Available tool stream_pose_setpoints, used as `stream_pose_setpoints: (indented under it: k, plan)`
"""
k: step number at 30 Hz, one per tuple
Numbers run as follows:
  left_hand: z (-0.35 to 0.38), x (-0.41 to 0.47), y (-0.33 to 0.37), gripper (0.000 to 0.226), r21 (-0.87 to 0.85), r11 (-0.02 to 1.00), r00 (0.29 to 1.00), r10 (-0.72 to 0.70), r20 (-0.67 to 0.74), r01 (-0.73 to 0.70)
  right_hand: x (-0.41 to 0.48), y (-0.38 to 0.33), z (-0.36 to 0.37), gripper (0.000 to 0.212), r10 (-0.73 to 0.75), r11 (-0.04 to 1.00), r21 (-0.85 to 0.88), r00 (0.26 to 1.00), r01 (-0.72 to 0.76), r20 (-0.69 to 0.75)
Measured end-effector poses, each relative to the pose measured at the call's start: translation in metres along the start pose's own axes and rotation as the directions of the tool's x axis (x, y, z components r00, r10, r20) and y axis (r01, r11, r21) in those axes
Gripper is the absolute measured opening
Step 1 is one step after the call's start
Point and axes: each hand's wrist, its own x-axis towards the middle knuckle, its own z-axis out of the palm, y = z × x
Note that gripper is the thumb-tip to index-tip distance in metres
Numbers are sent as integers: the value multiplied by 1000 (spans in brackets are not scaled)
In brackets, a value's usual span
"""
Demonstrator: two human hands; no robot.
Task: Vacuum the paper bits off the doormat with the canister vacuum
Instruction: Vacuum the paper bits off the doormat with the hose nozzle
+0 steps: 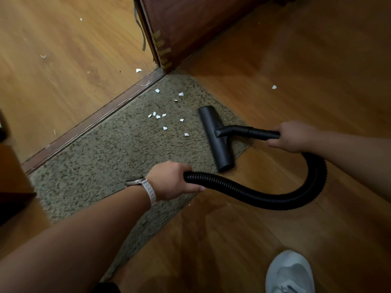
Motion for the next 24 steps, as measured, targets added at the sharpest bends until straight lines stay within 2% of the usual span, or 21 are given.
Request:
stream_pose_setpoints:
  k: [5,8,15,24]
  plan:
    - [-5,-2,6,58,-23,1000,1000,-7,-19,7,-20,13,-15,33,107,993,-53,994,-107,-12]
    - [-7,-9,8,57,-15,1000,999,14,-37,-14,-31,11,-10,31,123,991,-44,992,-124,-25]
    - [-20,-35,-9,58,59,997,990,65,-124,-58,-32,-31,-20,29,-10,999,-35,996,7,-87]
    - [-24,-43,-41,63,123,992,995,-12,-102,24,0,-89,-16,24,-124,986,-126,988,112,-92]
